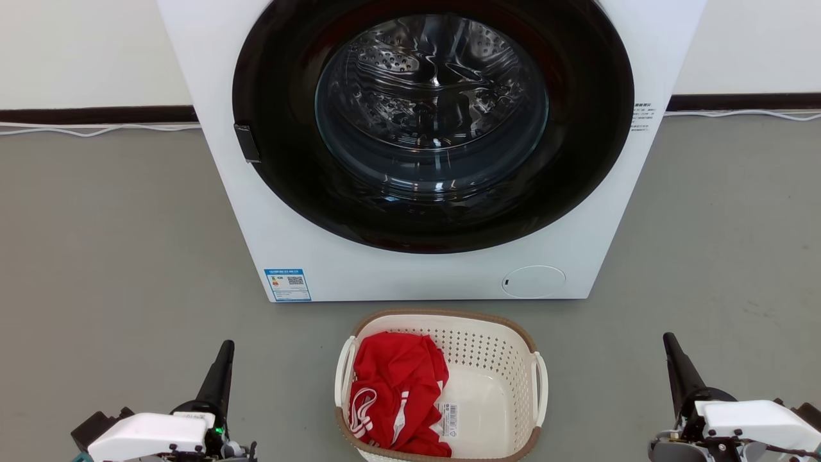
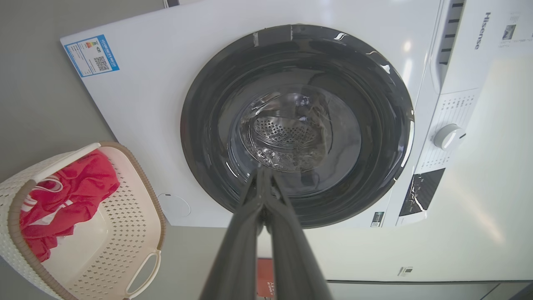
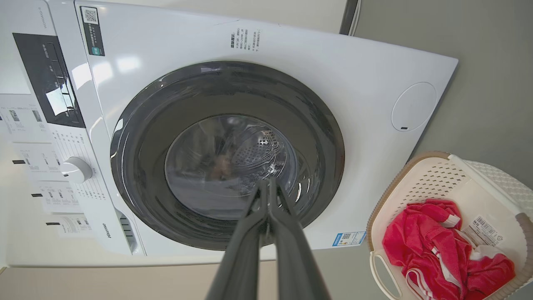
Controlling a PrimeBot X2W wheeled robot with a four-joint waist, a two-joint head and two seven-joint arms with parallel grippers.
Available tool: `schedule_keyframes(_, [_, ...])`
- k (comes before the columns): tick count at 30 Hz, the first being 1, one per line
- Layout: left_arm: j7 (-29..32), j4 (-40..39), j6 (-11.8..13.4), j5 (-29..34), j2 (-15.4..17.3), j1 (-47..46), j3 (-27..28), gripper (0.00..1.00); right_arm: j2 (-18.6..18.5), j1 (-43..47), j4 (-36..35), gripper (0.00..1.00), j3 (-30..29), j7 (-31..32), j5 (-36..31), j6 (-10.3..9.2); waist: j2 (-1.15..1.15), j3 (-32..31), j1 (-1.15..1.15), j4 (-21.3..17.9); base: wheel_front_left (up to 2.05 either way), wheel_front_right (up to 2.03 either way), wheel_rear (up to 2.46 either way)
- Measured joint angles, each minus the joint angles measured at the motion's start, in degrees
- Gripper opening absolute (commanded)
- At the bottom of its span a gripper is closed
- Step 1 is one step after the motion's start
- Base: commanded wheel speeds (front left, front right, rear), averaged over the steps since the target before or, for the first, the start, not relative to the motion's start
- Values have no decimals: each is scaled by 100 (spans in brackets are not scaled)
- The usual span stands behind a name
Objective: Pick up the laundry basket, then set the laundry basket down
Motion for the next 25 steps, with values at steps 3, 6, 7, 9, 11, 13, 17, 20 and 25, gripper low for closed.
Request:
schedule_keyframes(3, [81,-54,-16,-177,-29,-15,68,0,0,-4,-34,0,-12,57,294,0,0,8,0,-5,0,0,0])
schedule_keyframes(6, [129,-82,-73,-342,-43,-17,109,0,-1,-9,-59,0,-20,107,520,0,0,15,0,-9,0,0,0])
schedule_keyframes(7, [144,-90,-99,-392,-47,-18,121,0,-1,-10,-67,0,-20,109,595,0,0,17,0,-10,0,0,0])
schedule_keyframes(9, [162,-120,-103,-486,-62,-19,154,0,-1,-16,-92,0,-26,154,712,0,0,21,0,-13,0,0,0])
schedule_keyframes(11, [201,-145,-115,-560,-70,-20,187,0,-1,-39,-126,0,-31,179,860,0,0,26,0,-15,0,0,0])
schedule_keyframes(13, [201,-156,-147,-632,-73,-23,201,0,-2,-91,-146,0,-33,199,949,0,0,26,0,-16,0,0,0])
schedule_keyframes(17, [201,-159,-147,-637,-74,-23,205,0,-2,-110,-155,0,-34,199,949,0,0,26,0,-16,0,0,0])
schedule_keyframes(20, [201,-159,-147,-638,-74,-23,205,0,-2,-110,-155,0,-34,199,949,0,0,26,0,-16,0,0,0])
schedule_keyframes(25, [201,-160,-147,-638,-74,-23,205,0,-2,-110,-155,0,-34,199,949,0,0,26,0,-16,0,0,0])
